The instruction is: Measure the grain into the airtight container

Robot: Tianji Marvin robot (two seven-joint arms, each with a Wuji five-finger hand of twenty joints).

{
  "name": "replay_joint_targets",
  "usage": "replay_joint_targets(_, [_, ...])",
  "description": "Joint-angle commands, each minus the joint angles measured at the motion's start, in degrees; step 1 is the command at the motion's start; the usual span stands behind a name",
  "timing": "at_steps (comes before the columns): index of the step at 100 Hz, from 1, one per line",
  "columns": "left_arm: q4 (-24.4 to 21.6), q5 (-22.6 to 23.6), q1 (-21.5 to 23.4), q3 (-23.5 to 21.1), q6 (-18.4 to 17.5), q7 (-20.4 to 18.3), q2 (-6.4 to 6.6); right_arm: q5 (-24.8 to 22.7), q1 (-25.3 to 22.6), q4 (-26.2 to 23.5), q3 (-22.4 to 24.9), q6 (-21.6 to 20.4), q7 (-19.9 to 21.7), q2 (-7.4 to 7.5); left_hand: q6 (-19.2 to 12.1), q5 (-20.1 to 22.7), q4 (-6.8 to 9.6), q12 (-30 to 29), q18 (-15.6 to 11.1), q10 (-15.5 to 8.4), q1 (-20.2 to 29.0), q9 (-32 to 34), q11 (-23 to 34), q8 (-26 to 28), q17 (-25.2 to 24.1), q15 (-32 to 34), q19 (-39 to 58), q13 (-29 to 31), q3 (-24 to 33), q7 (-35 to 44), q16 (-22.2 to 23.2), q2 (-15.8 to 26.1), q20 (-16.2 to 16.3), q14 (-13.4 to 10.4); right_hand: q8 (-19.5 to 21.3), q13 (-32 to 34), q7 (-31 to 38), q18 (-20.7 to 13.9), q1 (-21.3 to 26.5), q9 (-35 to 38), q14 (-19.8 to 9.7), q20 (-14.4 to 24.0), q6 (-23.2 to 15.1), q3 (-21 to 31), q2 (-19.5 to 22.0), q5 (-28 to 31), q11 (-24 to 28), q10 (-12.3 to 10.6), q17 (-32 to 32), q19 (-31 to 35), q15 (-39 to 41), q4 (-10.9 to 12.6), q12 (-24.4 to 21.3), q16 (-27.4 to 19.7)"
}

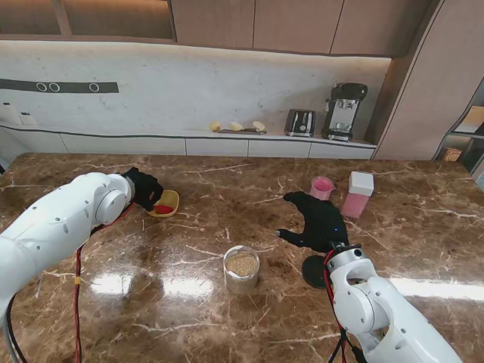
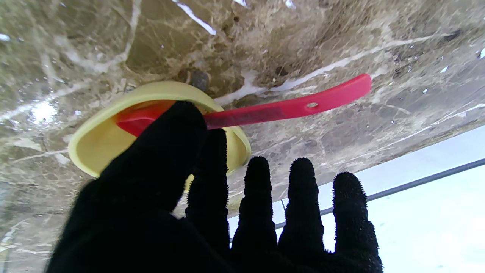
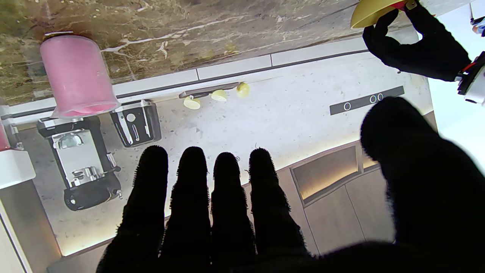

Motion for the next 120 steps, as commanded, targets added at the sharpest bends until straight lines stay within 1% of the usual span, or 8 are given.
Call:
replay_joint_targets(1, [0.4,0.0,-0.4,0.2,-0.3,0.2,-0.25,0.3,-0.2,0.4,-0.1,0.3,0.6,-0.07,-1.1,1.3,-0.71,0.0,0.2,-0.4,3.2,1.2,1.1,1.2,-0.1,2.0,2.2,2.1,-0.5,1.7,0.1,0.0,0.1,1.1,0.1,0.4,0.1,0.1,-1.7,-1.6,0.6,1.1,-0.9,1.2,0.7,-0.2,-0.1,0.1,-0.1,1.0,0.0,1.2,-0.2,1.1])
replay_joint_targets(36, [0.8,0.1,-0.5,0.6,-0.3,1.2,-0.37,0.4,0.0,0.9,-0.2,0.2,0.2,-0.13,0.5,2.5,-0.91,0.0,0.6,-0.1,5.3,2.9,1.7,1.4,0.0,2.4,2.5,3.0,-0.7,0.9,0.1,0.5,-0.1,1.4,0.0,0.4,0.0,0.2,-1.7,-1.6,0.6,1.2,-0.9,1.6,0.8,-0.2,0.0,0.1,-0.1,1.0,0.0,1.2,-0.2,1.2])
replay_joint_targets(40, [0.9,0.1,-0.4,0.5,-0.4,1.5,-0.40,0.4,0.1,0.9,-0.2,0.2,0.1,-0.13,0.9,4.4,-0.88,-0.1,0.7,-0.3,5.2,3.3,1.7,-1.7,0.0,2.5,2.6,3.3,-1.1,-1.8,0.1,0.9,-0.2,1.4,0.0,0.4,0.0,0.2,-1.7,-1.6,0.5,1.2,-0.9,1.6,0.8,-0.2,0.0,0.1,-0.1,1.0,0.0,1.2,-0.2,1.2])
replay_joint_targets(52, [0.8,0.0,-0.3,0.5,-0.5,1.3,-0.38,0.4,0.2,1.2,-0.3,0.0,-0.1,-0.15,3.5,8.3,-0.55,-0.6,0.6,-0.4,3.9,3.6,1.1,-18.7,-0.3,2.2,2.4,3.2,-1.2,-13.0,-0.1,0.2,-0.4,1.3,0.0,0.4,0.0,0.2,-1.7,-1.6,0.6,1.2,-0.9,1.7,0.8,-0.2,0.0,0.1,-0.1,1.0,0.0,1.1,-0.2,1.2])
replay_joint_targets(62, [1.0,-0.1,-0.4,0.6,-0.7,1.3,-0.41,0.5,0.2,1.3,-0.3,0.0,-0.2,-0.17,4.0,11.0,-0.54,-0.9,0.7,-0.5,2.9,3.7,0.8,-25.1,-0.2,2.1,2.4,3.1,0.0,-16.7,-0.2,0.0,-0.4,1.2,0.0,0.4,0.0,0.2,-1.7,-1.6,0.5,1.3,-0.9,1.7,0.8,-0.2,0.0,0.1,-0.1,1.0,0.1,1.1,-0.2,1.2])
replay_joint_targets(75, [1.4,-0.6,-0.7,1.2,-0.9,1.6,-0.60,0.5,0.3,1.5,-0.3,0.0,-0.3,-0.18,3.1,12.3,-0.61,-0.9,0.5,-0.6,2.9,4.0,0.9,-25.6,0.0,2.1,2.6,3.1,0.8,-16.8,-0.2,-1.1,-0.4,1.2,0.0,0.4,0.0,0.2,-1.7,-1.5,0.6,1.3,-1.0,1.8,0.8,-0.2,0.0,0.1,-0.1,1.0,0.0,1.1,-0.2,1.2])
replay_joint_targets(96, [2.1,-0.9,-0.8,1.8,-1.0,2.7,-0.90,0.5,0.4,1.6,-0.4,0.0,-0.3,-0.18,-1.2,16.1,-0.85,-0.7,0.1,-1.1,4.2,5.3,1.5,-20.0,0.7,2.5,3.9,3.8,1.3,-4.4,0.0,-1.3,0.2,1.3,0.0,0.4,0.0,0.2,-1.6,-1.5,0.7,1.3,-0.9,1.9,0.8,-0.2,0.0,0.1,-0.1,1.0,0.1,1.1,-0.2,1.2])
replay_joint_targets(120, [1.8,0.0,-0.2,0.6,-1.3,3.9,-0.78,0.5,0.4,1.8,-0.4,-0.1,-0.4,-0.18,-0.7,17.4,-0.91,-0.9,0.3,-1.2,4.4,7.4,1.8,-21.1,0.9,2.8,4.5,5.3,1.3,-2.1,-0.1,-1.2,0.3,0.2,0.0,0.3,0.0,0.2,-1.6,-1.6,0.6,1.4,-0.9,2.0,0.7,-0.1,0.0,0.1,-0.1,1.0,0.0,1.1,-0.2,1.2])
